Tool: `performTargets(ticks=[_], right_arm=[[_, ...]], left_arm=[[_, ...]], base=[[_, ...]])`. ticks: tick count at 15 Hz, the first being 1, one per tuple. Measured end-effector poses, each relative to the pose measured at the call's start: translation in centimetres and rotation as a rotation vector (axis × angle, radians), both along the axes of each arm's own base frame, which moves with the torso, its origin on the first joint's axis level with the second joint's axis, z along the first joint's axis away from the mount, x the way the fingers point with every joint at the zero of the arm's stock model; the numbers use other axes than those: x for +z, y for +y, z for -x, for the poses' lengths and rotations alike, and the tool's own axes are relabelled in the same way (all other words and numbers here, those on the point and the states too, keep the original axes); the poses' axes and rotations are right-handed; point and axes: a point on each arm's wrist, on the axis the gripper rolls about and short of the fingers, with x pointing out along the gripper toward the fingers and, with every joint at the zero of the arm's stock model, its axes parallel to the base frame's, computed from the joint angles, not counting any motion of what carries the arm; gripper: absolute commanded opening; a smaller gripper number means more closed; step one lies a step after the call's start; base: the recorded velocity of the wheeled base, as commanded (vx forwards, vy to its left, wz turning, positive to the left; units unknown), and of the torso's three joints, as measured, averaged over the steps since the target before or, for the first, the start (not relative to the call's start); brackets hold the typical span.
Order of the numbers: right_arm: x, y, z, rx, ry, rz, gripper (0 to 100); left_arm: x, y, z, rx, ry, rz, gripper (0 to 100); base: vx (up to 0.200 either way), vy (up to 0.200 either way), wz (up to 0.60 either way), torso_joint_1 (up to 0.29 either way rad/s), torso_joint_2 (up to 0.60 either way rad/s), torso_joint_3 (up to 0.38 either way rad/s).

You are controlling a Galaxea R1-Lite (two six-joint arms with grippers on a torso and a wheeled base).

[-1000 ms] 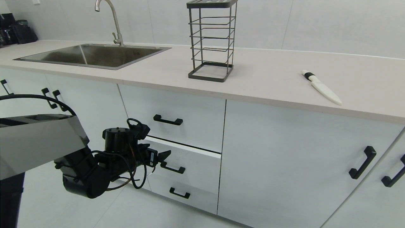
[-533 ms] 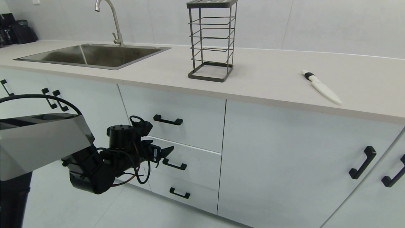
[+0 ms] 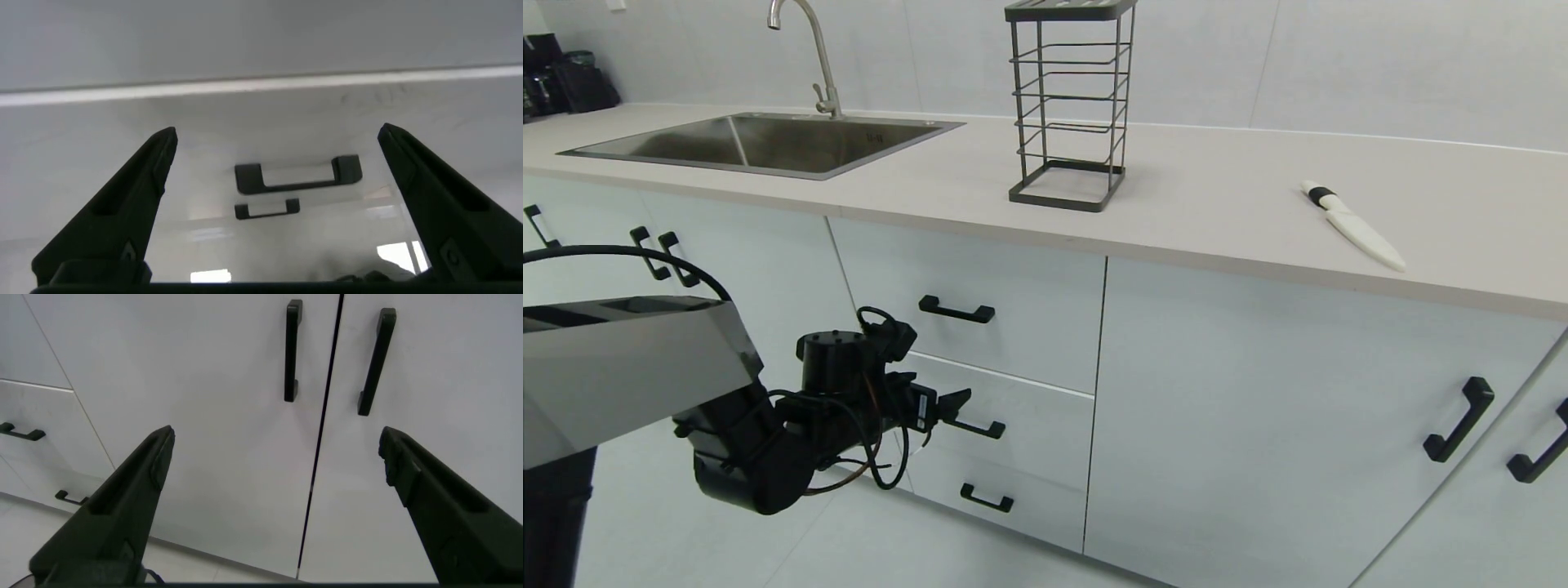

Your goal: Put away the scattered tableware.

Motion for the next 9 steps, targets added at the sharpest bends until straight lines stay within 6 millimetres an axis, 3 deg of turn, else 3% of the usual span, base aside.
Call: performTargets(ticks=[5,9], right_arm=[[0.0,0.0,0.0,0.0,0.0,0.0,100],[0.0,0.0,0.0,0.0,0.0,0.0,100]], left_arm=[[2.2,1.6,5.1,0.011,0.034,-0.007,100],[6.4,3.3,10.1,0.025,-0.061,0.013,100]], base=[[0.0,0.0,0.0,0.0,0.0,0.0],[0.0,0.0,0.0,0.0,0.0,0.0]])
